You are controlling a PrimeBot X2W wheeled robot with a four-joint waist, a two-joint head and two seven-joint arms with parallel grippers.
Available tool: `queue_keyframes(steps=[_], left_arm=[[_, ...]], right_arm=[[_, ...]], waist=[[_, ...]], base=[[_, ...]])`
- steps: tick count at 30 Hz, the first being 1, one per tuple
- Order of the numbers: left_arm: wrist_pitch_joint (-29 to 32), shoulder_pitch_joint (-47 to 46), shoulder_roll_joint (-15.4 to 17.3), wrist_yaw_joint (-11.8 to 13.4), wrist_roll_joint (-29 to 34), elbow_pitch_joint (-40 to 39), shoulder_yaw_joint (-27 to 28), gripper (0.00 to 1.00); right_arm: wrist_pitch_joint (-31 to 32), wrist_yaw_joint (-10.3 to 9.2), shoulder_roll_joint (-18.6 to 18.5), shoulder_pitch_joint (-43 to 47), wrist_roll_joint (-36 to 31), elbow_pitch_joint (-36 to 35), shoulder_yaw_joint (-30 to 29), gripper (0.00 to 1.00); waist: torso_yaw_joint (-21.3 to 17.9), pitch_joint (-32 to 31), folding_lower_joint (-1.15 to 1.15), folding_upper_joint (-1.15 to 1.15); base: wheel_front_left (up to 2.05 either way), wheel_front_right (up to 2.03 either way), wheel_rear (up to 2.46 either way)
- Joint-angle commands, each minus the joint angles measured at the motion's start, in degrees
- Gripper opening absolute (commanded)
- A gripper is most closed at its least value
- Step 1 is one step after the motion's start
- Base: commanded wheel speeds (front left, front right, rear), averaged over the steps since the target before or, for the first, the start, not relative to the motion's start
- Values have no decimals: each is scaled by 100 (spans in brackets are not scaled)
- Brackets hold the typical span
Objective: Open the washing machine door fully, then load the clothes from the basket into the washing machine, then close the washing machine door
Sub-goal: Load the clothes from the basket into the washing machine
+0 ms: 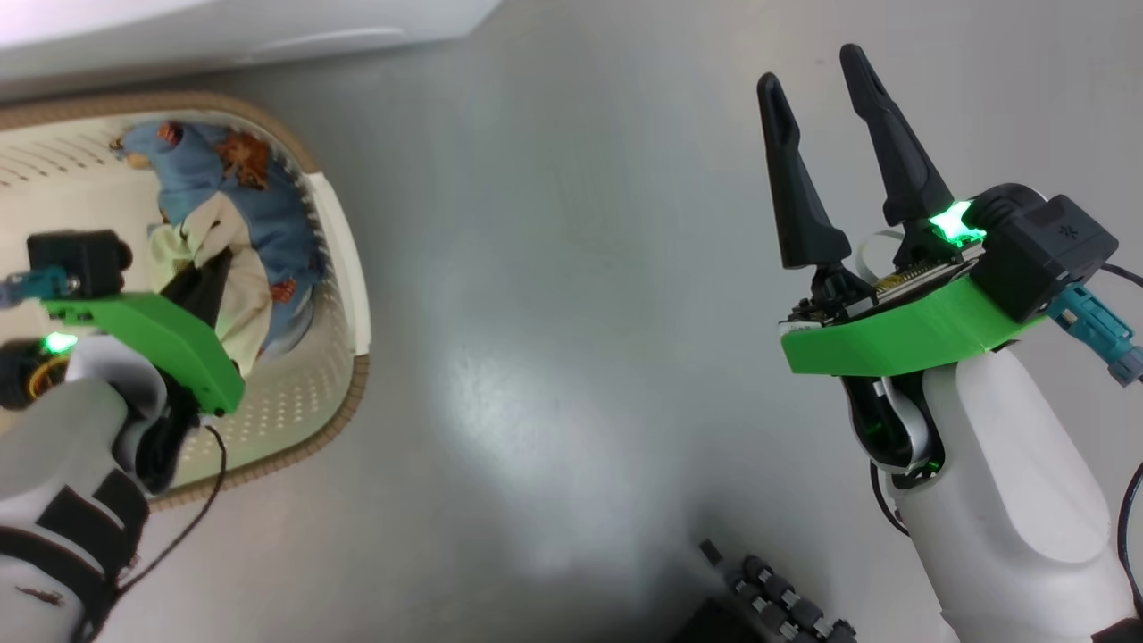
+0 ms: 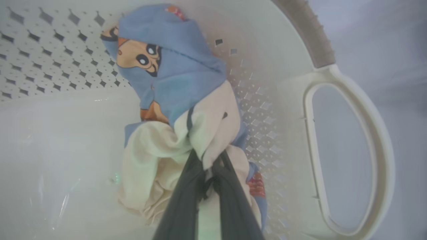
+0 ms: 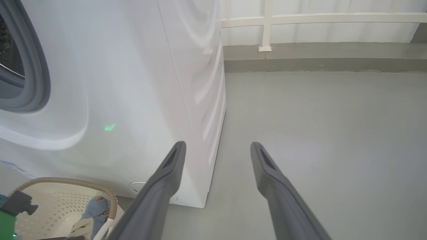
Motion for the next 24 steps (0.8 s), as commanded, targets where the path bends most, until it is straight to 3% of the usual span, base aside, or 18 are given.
queue_keyframes(steps=[1, 11, 19, 24], left_arm=[[-193, 204, 70, 2, -178, 33, 135, 0], [-564, 760, -178, 2, -357, 76, 203, 0], [-571, 1145, -284, 2, 411, -102, 1276, 0], [-572, 1690, -403, 2, 1230, -474, 2295, 0]], right_arm=[[-46, 25, 16, 221, -109, -64, 37, 100], [-46, 25, -159, 565, -132, 111, -6, 100], [-46, 25, -373, 861, -93, 240, -5, 100], [-46, 25, -491, 1114, -58, 326, -58, 100]], waist=[[168, -316, 0, 0], [541, -1224, 0, 0], [801, -1902, 0, 0], [955, -2371, 0, 0]], base=[[0, 0, 0], [0, 0, 0], [0, 0, 0], [0, 0, 0]])
